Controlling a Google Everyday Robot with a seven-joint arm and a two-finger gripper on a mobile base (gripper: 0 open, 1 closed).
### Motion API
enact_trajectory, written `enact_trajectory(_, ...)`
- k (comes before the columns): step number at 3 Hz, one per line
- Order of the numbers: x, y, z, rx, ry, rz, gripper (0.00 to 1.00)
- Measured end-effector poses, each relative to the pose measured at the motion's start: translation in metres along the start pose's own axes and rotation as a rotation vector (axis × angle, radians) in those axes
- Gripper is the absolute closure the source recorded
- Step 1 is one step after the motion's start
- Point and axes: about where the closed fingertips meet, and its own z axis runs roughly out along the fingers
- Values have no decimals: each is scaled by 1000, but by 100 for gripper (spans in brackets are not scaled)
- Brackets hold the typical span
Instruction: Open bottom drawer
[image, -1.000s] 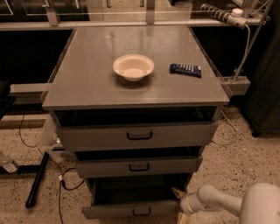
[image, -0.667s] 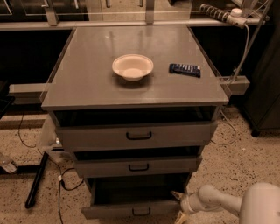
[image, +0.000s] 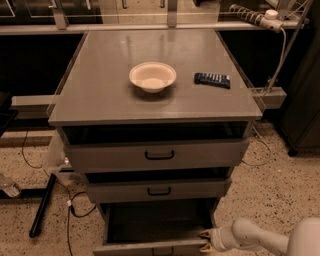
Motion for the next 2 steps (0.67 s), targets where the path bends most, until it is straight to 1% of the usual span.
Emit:
enact_trajectory(1, 9, 22, -11, 38, -5, 29, 88)
enact_trajectory(2, 6, 25, -12, 38, -5, 29, 100)
